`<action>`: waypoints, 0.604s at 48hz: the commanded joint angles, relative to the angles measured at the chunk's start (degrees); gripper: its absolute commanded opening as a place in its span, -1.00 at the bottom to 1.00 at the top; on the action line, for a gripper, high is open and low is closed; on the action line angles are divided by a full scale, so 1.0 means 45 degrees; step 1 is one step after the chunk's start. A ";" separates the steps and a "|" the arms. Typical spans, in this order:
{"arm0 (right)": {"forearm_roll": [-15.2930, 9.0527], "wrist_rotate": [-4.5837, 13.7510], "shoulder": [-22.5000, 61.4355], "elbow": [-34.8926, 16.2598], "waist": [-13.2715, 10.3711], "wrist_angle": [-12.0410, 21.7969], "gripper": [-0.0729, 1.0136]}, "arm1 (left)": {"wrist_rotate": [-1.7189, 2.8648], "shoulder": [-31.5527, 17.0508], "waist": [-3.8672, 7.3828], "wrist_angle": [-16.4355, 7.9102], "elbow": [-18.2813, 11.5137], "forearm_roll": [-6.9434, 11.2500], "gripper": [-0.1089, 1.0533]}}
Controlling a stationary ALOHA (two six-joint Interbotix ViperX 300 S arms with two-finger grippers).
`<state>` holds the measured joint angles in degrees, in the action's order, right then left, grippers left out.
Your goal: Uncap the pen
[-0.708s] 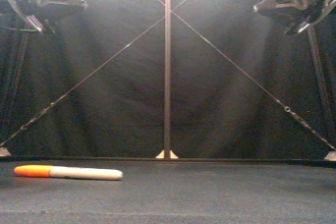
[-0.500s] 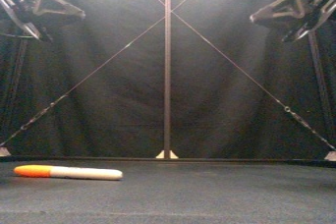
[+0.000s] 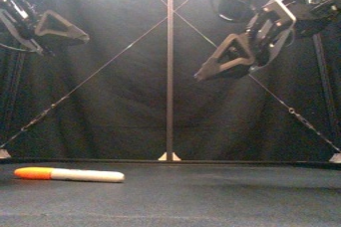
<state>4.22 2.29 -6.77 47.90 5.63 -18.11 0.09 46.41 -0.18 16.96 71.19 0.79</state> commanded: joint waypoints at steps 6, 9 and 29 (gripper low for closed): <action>0.0410 -0.0039 0.2344 -0.2305 0.0313 0.0020 -0.62 | -0.0020 -0.0313 -0.0020 0.0098 -0.0137 0.0020 -0.86; 0.0664 -0.0039 0.2852 -0.2734 0.0313 0.0039 -0.51 | -0.0039 -0.0313 -0.0020 0.0098 -0.0137 0.0020 -0.86; 0.1074 -0.0039 0.5254 -0.4805 0.0313 0.1152 0.62 | -0.0078 -0.0313 0.0059 0.0078 -0.0137 0.0020 -0.83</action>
<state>9.23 2.20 17.40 29.00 7.12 -13.54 -0.18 45.18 -0.09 16.96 71.37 0.88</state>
